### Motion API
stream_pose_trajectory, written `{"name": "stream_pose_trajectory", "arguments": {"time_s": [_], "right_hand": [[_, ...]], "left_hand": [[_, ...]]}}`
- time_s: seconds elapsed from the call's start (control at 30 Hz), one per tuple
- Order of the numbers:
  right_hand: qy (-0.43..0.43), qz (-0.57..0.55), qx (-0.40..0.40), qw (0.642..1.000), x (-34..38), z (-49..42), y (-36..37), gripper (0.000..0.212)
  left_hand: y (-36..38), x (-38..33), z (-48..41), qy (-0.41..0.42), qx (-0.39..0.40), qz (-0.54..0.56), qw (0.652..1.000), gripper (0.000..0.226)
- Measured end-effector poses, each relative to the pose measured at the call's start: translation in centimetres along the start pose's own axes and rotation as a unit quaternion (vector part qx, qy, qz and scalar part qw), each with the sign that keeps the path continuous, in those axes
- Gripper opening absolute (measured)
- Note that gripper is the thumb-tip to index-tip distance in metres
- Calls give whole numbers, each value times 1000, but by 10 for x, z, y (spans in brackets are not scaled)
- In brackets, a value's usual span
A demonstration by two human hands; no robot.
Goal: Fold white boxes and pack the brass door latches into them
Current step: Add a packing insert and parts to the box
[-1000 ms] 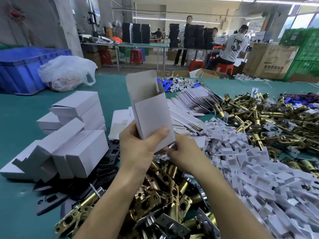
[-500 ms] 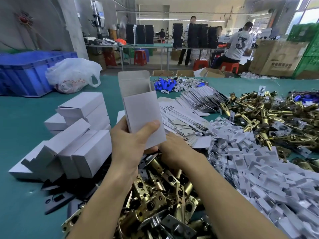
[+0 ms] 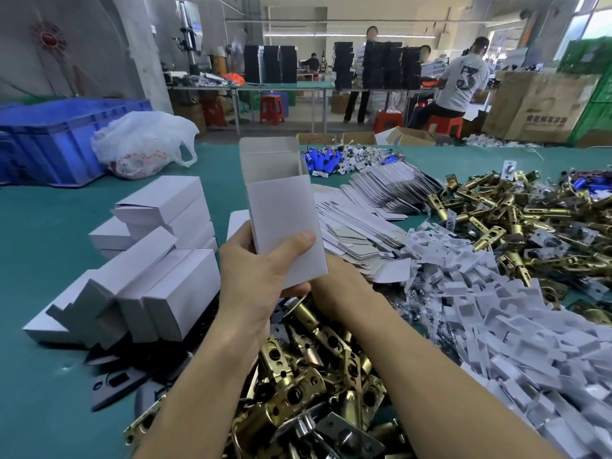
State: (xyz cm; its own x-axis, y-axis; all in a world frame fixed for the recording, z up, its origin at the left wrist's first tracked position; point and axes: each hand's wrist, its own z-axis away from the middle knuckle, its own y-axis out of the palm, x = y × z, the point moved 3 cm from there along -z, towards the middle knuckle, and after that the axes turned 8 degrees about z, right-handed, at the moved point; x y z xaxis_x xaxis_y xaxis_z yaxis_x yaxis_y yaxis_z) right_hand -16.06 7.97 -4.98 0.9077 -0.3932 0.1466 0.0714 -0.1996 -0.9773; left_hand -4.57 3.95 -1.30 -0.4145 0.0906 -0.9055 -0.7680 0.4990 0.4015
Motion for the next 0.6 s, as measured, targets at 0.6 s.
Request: {"name": "stream_pose_trajectory", "arguments": {"time_s": [0.6], "right_hand": [[161, -585, -195, 771, -74, 104, -101, 14]], "left_hand": [[23, 15, 22, -49, 125, -30, 990, 40]]}}
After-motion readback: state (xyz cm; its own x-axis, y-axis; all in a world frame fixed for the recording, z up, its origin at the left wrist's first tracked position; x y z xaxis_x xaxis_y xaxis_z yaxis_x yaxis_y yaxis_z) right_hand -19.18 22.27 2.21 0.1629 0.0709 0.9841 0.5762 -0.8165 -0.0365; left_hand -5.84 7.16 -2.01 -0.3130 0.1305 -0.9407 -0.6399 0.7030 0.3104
